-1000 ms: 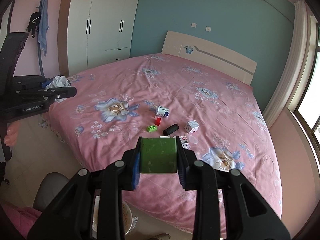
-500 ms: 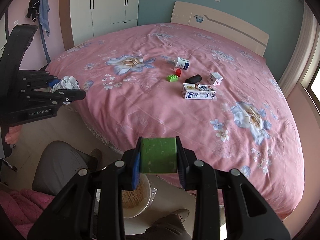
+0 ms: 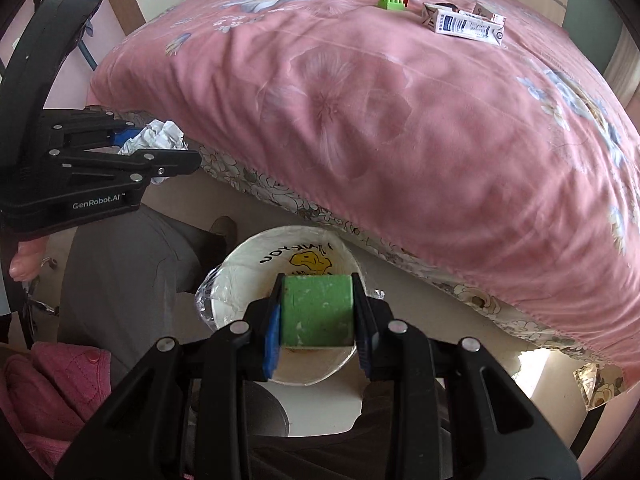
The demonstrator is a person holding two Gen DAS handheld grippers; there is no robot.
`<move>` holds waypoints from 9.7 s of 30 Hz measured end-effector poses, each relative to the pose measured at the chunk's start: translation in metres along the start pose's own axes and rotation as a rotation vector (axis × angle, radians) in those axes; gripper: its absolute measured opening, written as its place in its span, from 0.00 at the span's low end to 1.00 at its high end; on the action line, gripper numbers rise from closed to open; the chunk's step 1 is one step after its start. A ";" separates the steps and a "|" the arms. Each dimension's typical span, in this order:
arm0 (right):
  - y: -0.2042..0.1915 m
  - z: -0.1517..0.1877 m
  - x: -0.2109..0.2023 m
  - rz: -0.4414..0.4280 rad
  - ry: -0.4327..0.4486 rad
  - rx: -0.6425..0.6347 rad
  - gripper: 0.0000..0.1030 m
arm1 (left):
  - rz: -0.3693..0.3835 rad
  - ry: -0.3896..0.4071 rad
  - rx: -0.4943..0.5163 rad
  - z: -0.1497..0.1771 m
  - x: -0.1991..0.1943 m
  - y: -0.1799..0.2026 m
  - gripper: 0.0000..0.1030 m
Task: Collect trash
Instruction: 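Carry the foil ball and green sponge in both tools over the trash bin, then open left tool dropping the foil ball while right tool releases the sponge, then move both open tools back over the bed toward the remaining items, then grasp the white yogurt cup with left tool while right tool grasps the medicine box, then carry the yogurt cup and medicine box in both tools over the trash bin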
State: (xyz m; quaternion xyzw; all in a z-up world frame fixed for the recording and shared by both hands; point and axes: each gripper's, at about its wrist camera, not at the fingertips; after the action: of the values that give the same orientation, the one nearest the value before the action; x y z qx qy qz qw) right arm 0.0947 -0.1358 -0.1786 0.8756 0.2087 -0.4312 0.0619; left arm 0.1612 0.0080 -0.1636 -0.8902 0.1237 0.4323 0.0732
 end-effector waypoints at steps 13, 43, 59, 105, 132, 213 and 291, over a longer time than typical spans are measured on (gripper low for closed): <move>0.008 0.057 0.084 -0.066 -0.175 0.153 0.31 | 0.040 -0.179 -0.030 0.047 0.079 0.007 0.32; 0.019 0.130 0.213 -0.055 -0.459 0.289 0.31 | 0.057 -0.512 -0.014 0.130 0.217 0.036 0.40; 0.020 0.128 0.216 -0.043 -0.451 0.283 0.52 | 0.049 -0.473 -0.012 0.121 0.208 0.036 0.65; 0.021 -0.067 -0.059 0.141 0.165 0.130 0.68 | -0.048 0.269 0.023 -0.079 -0.068 0.017 0.72; 0.161 -0.270 -0.057 0.302 0.364 0.077 0.75 | -0.127 0.366 -0.109 -0.288 0.004 -0.051 0.87; 0.164 -0.436 -0.151 0.316 0.388 -0.207 0.53 | -0.198 0.490 -0.191 -0.430 -0.115 -0.054 0.60; 0.006 0.081 0.108 -0.119 -0.291 0.081 0.53 | 0.113 -0.329 -0.004 0.074 0.124 0.033 0.60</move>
State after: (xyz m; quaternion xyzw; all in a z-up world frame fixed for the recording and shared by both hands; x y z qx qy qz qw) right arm 0.0967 -0.1312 -0.3134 0.7918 0.2313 -0.5644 0.0304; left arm 0.1698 -0.0252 -0.3078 -0.7993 0.1590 0.5758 0.0662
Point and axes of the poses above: each gripper's, at about its wrist camera, not at the fingertips, and x roughly the way its jaws point, y to its right, z to its underside, and after that the axes turned 15 degrees about y, right-handed
